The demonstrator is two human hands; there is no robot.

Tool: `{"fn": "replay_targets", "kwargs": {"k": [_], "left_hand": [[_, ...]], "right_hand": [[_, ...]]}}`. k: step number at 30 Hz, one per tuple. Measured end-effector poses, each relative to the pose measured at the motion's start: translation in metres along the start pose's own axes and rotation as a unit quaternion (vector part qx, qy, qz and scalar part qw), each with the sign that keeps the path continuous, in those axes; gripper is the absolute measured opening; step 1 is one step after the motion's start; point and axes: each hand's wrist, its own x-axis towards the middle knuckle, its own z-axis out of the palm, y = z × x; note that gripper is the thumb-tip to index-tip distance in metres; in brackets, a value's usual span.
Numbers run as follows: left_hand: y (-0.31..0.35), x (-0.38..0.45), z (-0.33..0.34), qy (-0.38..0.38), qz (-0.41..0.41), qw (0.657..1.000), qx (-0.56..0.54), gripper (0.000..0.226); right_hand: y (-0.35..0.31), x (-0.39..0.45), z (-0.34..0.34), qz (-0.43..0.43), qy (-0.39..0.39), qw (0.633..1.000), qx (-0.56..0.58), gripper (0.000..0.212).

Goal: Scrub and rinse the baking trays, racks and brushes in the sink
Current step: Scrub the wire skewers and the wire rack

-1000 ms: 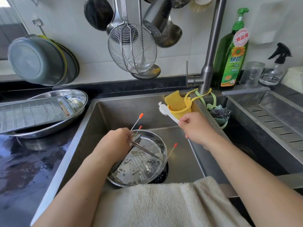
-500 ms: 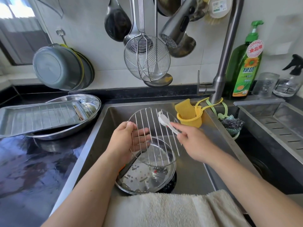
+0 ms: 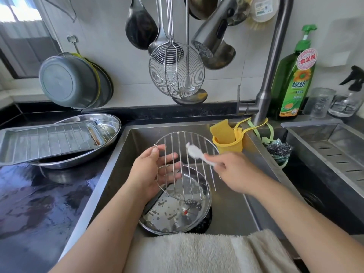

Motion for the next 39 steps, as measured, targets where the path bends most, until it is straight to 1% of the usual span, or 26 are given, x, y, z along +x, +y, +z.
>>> {"fn": "replay_targets", "kwargs": {"k": [2,3,4,6,9,11,14,15,16,17,18,19,20,21,22,23,24,25,27,28,29,32,33,36,37,39], "left_hand": [[0.003,0.004,-0.007,0.058,0.007,0.998,-0.022,0.031],[0.005,0.005,-0.009,0.08,0.006,0.996,-0.031,0.03],[0.006,0.005,-0.011,0.091,0.002,0.995,-0.033,0.03],[0.004,0.003,-0.009,0.084,-0.019,0.996,-0.016,0.03],[-0.002,-0.005,0.001,-0.005,-0.076,0.997,0.022,0.028],[-0.008,-0.009,0.008,-0.082,-0.109,0.99,0.035,0.025],[-0.024,-0.016,0.02,-0.165,-0.17,0.97,0.055,0.028],[-0.032,-0.018,0.022,-0.188,-0.203,0.956,0.097,0.028],[-0.04,-0.019,0.023,-0.206,-0.231,0.934,0.179,0.026],[-0.048,-0.02,0.021,-0.224,-0.241,0.896,0.299,0.024],[-0.055,-0.02,0.02,-0.241,-0.234,0.84,0.427,0.022],[-0.06,-0.019,0.018,-0.239,-0.218,0.785,0.529,0.024],[-0.062,-0.018,0.017,-0.225,-0.203,0.747,0.592,0.028],[-0.062,-0.017,0.016,-0.201,-0.2,0.737,0.613,0.029],[-0.06,-0.014,0.014,-0.175,-0.203,0.753,0.601,0.029],[-0.058,-0.012,0.014,-0.146,-0.203,0.78,0.574,0.028],[-0.055,-0.011,0.013,-0.125,-0.202,0.792,0.562,0.028],[-0.054,-0.011,0.011,-0.118,-0.204,0.782,0.577,0.029],[-0.056,-0.012,0.008,-0.12,-0.214,0.735,0.632,0.029],[-0.057,-0.011,0.007,-0.116,-0.208,0.719,0.654,0.028],[-0.056,-0.011,0.006,-0.106,-0.183,0.718,0.664,0.027],[-0.034,-0.013,0.011,-0.049,-0.005,0.745,0.665,0.027],[-0.021,-0.018,0.013,-0.039,0.04,0.747,0.662,0.026],[0.014,-0.04,0.007,-0.059,0.081,0.76,0.643,0.022],[0.025,-0.05,0.0,-0.056,0.093,0.754,0.647,0.022],[0.044,-0.066,-0.02,-0.037,0.124,0.728,0.674,0.024]], "right_hand": [[-0.004,-0.01,-0.003,-0.018,-0.115,0.993,-0.012,0.043],[-0.005,-0.013,-0.005,-0.022,-0.147,0.989,-0.013,0.042],[-0.003,-0.013,-0.008,-0.019,-0.142,0.99,-0.003,0.042],[0.005,-0.007,-0.013,0.006,-0.059,0.998,0.035,0.041],[0.011,-0.003,-0.02,0.021,0.09,0.993,0.067,0.042],[0.009,-0.003,-0.022,0.02,0.139,0.987,0.08,0.042],[0.009,-0.002,-0.017,0.006,0.156,0.985,0.076,0.042],[0.009,-0.001,-0.015,0.001,0.152,0.986,0.067,0.043],[0.009,-0.002,-0.013,0.001,0.145,0.988,0.06,0.043],[0.009,-0.002,-0.013,0.005,0.136,0.989,0.057,0.042],[0.008,-0.003,-0.013,0.008,0.131,0.99,0.056,0.042],[0.008,-0.005,-0.014,0.008,0.127,0.99,0.055,0.042],[0.007,-0.006,-0.015,0.006,0.124,0.991,0.052,0.042],[0.007,-0.006,-0.016,0.004,0.122,0.991,0.05,0.042],[0.007,-0.006,-0.015,0.0,0.12,0.992,0.051,0.043],[0.008,-0.006,-0.014,-0.003,0.116,0.992,0.055,0.043],[0.008,-0.005,-0.012,-0.005,0.11,0.992,0.061,0.043],[0.009,-0.004,-0.009,-0.005,0.104,0.992,0.067,0.043],[0.009,-0.004,-0.006,-0.003,0.088,0.994,0.06,0.044],[0.008,-0.005,-0.005,-0.004,0.078,0.996,0.052,0.044],[0.005,-0.006,-0.004,-0.006,0.066,0.997,0.045,0.044],[-0.008,-0.012,-0.009,-0.007,0.024,0.999,0.037,0.044],[-0.015,-0.013,-0.013,-0.008,0.01,0.999,0.035,0.044],[-0.05,-0.016,-0.034,-0.029,-0.042,0.999,-0.016,0.04],[-0.068,-0.017,-0.04,-0.044,-0.058,0.996,-0.043,0.04],[-0.107,-0.018,-0.046,-0.071,-0.063,0.993,-0.075,0.034]]}}
